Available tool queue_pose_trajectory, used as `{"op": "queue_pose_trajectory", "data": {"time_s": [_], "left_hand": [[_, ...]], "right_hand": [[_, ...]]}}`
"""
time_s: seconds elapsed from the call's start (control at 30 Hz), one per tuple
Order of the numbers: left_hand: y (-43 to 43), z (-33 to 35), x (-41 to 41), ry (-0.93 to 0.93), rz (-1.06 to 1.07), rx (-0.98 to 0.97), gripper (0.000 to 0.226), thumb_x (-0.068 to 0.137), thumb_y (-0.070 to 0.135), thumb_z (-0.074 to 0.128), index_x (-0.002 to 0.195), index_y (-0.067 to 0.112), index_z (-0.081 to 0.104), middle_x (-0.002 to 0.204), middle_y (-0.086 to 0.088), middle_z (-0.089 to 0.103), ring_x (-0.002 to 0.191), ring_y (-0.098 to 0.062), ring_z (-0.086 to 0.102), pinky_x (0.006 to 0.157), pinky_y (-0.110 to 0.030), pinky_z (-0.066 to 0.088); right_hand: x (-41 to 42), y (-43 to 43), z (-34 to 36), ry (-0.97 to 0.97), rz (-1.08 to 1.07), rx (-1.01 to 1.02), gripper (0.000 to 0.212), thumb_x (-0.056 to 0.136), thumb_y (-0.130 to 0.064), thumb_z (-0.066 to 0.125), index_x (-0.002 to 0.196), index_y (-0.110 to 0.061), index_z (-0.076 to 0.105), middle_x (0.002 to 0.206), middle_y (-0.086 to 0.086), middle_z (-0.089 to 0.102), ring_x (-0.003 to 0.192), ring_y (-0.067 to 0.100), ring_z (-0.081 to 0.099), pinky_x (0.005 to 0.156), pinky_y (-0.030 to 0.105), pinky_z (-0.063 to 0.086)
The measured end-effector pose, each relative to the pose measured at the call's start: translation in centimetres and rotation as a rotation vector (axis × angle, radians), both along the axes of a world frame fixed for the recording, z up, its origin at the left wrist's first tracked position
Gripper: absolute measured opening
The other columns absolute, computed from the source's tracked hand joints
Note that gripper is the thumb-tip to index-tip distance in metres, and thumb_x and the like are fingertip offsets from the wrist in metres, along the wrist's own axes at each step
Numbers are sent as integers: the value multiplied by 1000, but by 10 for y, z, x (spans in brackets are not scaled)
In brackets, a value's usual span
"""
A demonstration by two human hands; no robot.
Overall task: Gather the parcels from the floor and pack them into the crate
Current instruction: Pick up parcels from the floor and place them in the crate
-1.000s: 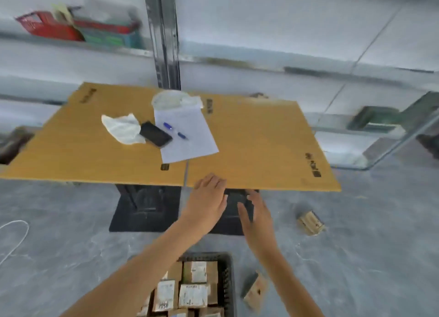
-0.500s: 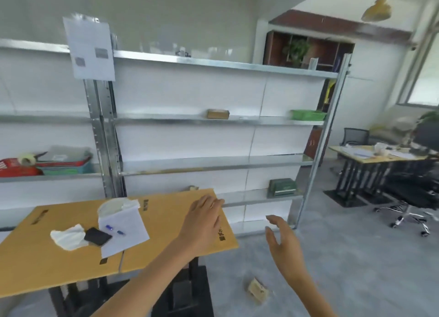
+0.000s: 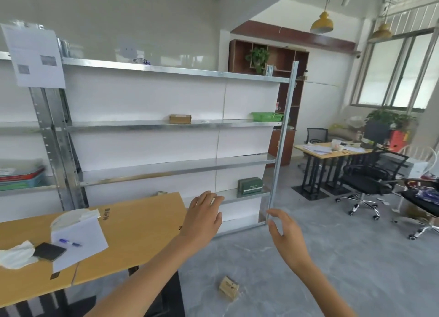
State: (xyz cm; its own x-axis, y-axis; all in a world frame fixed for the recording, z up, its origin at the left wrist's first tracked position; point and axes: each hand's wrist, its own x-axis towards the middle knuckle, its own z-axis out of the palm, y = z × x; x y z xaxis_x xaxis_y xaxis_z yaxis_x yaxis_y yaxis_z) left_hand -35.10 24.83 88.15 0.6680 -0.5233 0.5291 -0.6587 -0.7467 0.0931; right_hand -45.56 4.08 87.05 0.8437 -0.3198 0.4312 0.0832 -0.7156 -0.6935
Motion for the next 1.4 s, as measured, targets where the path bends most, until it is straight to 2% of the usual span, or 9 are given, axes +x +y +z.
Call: {"op": "queue_pose_trajectory", "data": {"time_s": [0.23,0.4,0.5,0.6,0.73,0.87,1.07,1.23,1.4], "left_hand": [[-22,-17,42,24,-22,1,44,98,28,38,141,20,37,140,4,40,136,-13,27,111,-30,22],[-38,-27,89,44,-43,-29,42,97,26,40,139,19,39,138,4,43,134,-13,30,109,-28,24],[-46,-34,123,64,-62,-14,43,97,25,41,139,18,40,137,3,43,134,-14,31,108,-28,25],[-54,-37,157,80,-77,-3,43,97,24,41,139,18,39,137,3,43,133,-13,31,108,-27,25],[-69,-41,196,79,-84,-8,42,98,24,40,139,19,39,137,4,42,134,-13,30,109,-27,23],[-85,-53,219,109,-79,-8,42,97,24,41,139,19,39,137,4,43,134,-13,31,111,-28,23],[-113,-70,242,150,-65,4,42,98,23,42,139,18,40,138,3,42,135,-14,31,111,-29,24],[-144,-85,252,194,-24,24,41,98,21,43,139,16,40,139,1,43,135,-16,32,111,-30,24],[-174,-101,270,238,57,63,42,97,20,42,139,16,40,140,1,42,135,-15,32,110,-30,25]], "right_hand": [[36,-23,-8,45,9,-26,24,98,-18,48,120,-20,57,123,-5,57,120,15,48,101,25,37],[78,-44,-9,88,4,-36,23,97,-14,48,117,-18,59,114,-3,58,111,17,52,91,21,38],[106,-58,-10,115,1,-50,21,97,-13,49,113,-20,60,111,-9,56,112,14,51,93,20,36],[131,-71,-8,101,-15,-51,21,96,-13,50,104,-31,57,108,-19,54,113,10,49,96,22,36],[164,-91,-15,144,-67,-53,25,97,-17,49,121,-22,56,125,-4,57,122,17,47,103,31,38],[190,-107,-28,173,-93,-64,29,97,-19,48,126,-18,52,128,0,56,122,19,47,103,32,37],[224,-137,-45,217,-66,-50,30,98,-20,47,127,-16,52,130,2,55,124,20,46,102,30,35],[248,-175,-59,257,3,-36,30,98,-18,48,126,-13,55,130,4,56,124,22,47,106,34,37],[270,-220,-74,307,72,-66,28,97,-17,49,124,-13,56,128,4,58,122,22,49,103,30,35]]}}
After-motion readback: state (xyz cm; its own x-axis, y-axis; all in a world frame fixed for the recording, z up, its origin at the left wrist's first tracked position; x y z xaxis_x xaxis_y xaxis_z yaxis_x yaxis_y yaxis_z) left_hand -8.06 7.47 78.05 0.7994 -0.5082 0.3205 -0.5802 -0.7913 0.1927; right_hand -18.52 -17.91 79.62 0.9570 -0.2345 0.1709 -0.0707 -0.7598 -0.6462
